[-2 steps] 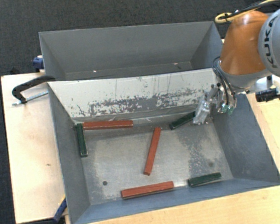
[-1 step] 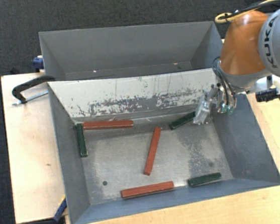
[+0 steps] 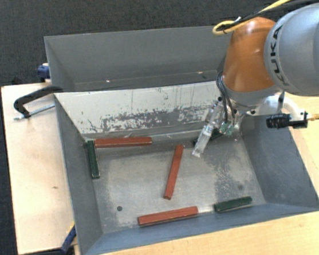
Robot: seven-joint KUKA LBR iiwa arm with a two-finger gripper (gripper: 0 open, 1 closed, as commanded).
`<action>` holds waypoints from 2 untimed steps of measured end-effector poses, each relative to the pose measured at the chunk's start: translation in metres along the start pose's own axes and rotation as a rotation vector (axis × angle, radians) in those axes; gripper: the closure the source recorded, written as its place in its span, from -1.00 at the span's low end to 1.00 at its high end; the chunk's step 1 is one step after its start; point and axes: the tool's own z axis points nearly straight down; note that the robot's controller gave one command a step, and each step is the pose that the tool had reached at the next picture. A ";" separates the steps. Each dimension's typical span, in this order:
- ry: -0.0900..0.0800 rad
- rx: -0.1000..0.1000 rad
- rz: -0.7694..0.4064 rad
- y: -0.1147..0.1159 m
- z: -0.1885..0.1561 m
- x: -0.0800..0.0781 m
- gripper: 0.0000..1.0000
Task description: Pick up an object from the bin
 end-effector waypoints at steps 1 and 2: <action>-0.001 0.002 0.002 -0.002 0.000 -0.001 -1.00; -0.007 -0.001 -0.035 0.000 0.048 -0.004 -1.00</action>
Offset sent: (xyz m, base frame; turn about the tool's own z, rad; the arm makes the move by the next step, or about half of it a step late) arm 0.0011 -0.0018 -0.0701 -0.0468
